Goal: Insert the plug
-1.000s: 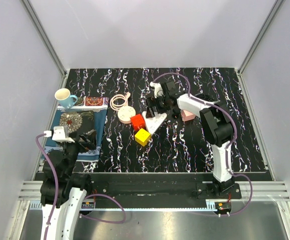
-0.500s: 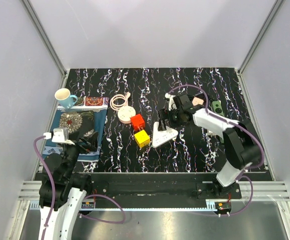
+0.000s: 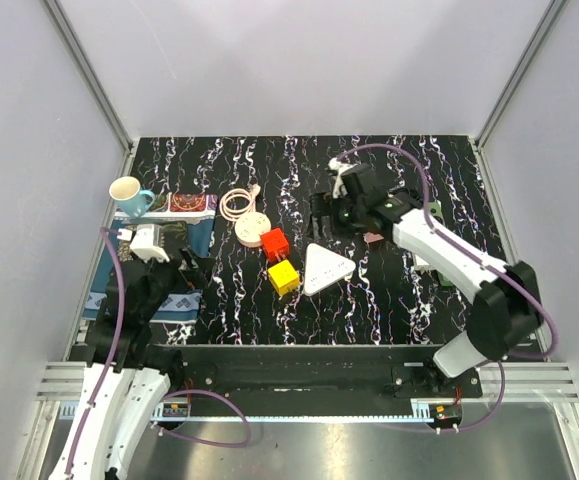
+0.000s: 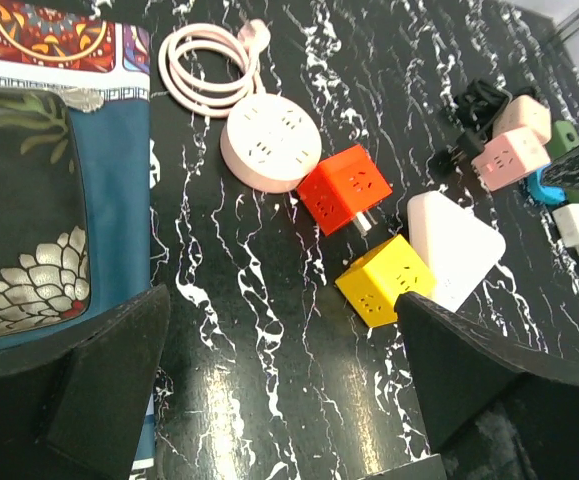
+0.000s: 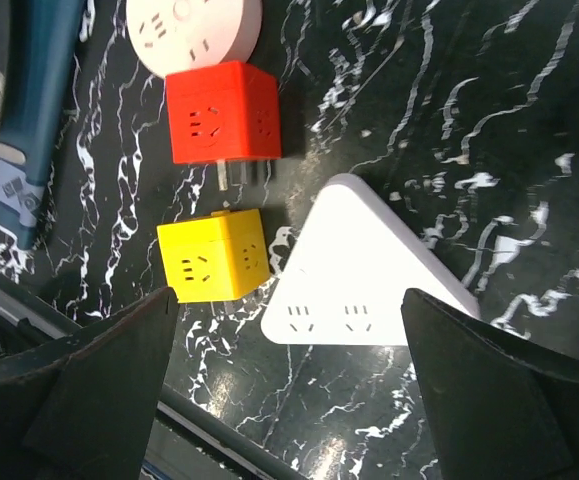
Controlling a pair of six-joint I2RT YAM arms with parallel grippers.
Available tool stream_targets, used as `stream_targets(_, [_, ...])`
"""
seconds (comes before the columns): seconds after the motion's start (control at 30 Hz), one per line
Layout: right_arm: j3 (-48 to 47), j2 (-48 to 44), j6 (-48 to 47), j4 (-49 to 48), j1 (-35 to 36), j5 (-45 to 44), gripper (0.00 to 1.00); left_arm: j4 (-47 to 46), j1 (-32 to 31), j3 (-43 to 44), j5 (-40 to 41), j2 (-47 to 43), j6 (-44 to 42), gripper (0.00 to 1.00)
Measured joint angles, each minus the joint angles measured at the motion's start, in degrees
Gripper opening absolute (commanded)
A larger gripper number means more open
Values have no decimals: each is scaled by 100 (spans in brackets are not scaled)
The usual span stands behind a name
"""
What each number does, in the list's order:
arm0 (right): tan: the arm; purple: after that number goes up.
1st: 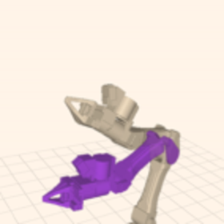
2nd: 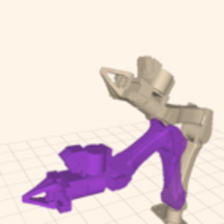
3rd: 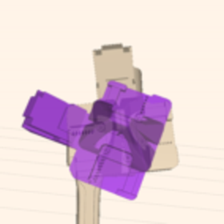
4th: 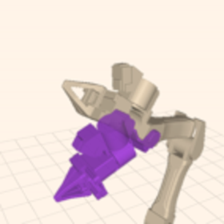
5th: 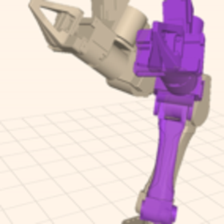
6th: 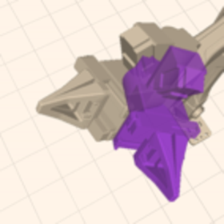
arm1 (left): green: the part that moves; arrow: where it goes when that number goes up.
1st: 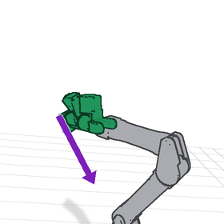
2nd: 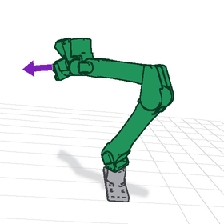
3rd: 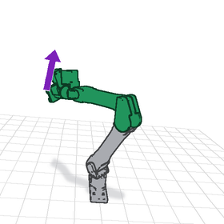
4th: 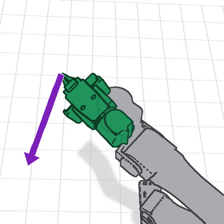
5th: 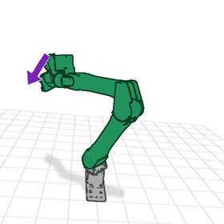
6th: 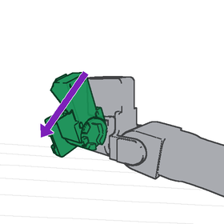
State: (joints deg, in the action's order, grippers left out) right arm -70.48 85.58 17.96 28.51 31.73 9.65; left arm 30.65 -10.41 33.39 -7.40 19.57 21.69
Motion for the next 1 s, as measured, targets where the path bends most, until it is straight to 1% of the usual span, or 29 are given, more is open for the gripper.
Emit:
stream_targets(0.1, [-433, 577, 15, 339, 452, -197, 100, 39, 0, 111, -2, 393, 0, 99])
stream_targets(0.2, [-643, 1005, 92, 640, 918, -348, 100, 57, 0, 116, 66, 431, -2, 99])
stream_targets(0.4, [-1132, 1727, 238, 1141, 1596, -741, 96, 59, 0, 116, 142, 173, -4, 99])
stream_targets(0.63, [-2240, 2756, 345, 1585, 2096, -1174, 90, 109, -22, 83, 138, -129, -22, 99])
stream_targets(0.8, [-2717, 3340, 468, 1792, 2124, -1375, 84, 144, -251, 37, 146, -238, 0, 99])
stream_targets(0.9, [-2802, 3558, 520, 1899, 2124, -1458, 77, 188, -474, 24, 170, -264, 4, 99])
stream_targets(0.93, [-2835, 3626, 544, 1950, 2124, -1478, 72, 197, -533, 22, 173, -262, 11, 99])
stream_targets(1.0, [-2889, 3733, 579, 1989, 2124, -1488, 65, 225, -640, 20, 170, -262, 37, 99])
